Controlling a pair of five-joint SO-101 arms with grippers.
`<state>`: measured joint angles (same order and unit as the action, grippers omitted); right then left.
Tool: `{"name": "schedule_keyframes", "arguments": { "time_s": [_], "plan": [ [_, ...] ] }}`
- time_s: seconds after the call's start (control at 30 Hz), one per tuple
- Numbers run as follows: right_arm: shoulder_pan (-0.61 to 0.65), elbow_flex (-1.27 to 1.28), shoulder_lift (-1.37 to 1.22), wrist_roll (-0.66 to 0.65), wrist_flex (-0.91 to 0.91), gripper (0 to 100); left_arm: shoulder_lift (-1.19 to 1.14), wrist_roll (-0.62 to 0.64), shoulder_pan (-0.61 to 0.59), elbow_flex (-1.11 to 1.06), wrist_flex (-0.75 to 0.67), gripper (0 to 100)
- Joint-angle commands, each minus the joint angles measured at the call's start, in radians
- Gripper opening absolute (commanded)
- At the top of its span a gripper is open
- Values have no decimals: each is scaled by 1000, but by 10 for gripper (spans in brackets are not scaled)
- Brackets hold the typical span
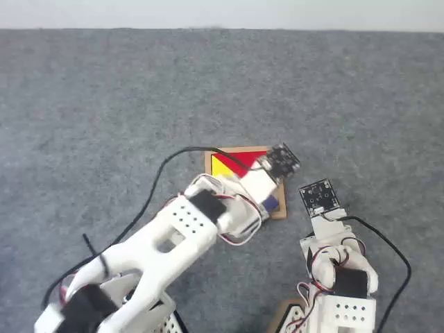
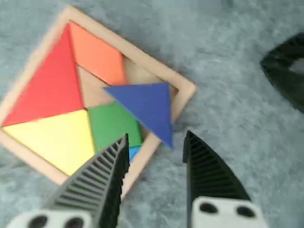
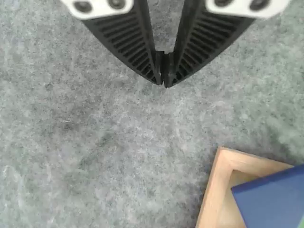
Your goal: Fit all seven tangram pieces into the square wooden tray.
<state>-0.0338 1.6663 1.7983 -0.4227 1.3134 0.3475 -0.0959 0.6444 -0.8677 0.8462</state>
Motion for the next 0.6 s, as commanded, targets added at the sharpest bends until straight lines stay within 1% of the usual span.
{"name": "schedule_keyframes", "arguments": {
  "time_s": [0.0,0.1,0.57],
  "plan": [
    [4,17,15,-8,2,8,-164,15,0,94,-29,181],
    [4,17,15,-8,2,8,-219,14,5,143,-9,181],
    [4,17,15,-8,2,8,-232,-14,-32,150,-15,181]
  ]
}}
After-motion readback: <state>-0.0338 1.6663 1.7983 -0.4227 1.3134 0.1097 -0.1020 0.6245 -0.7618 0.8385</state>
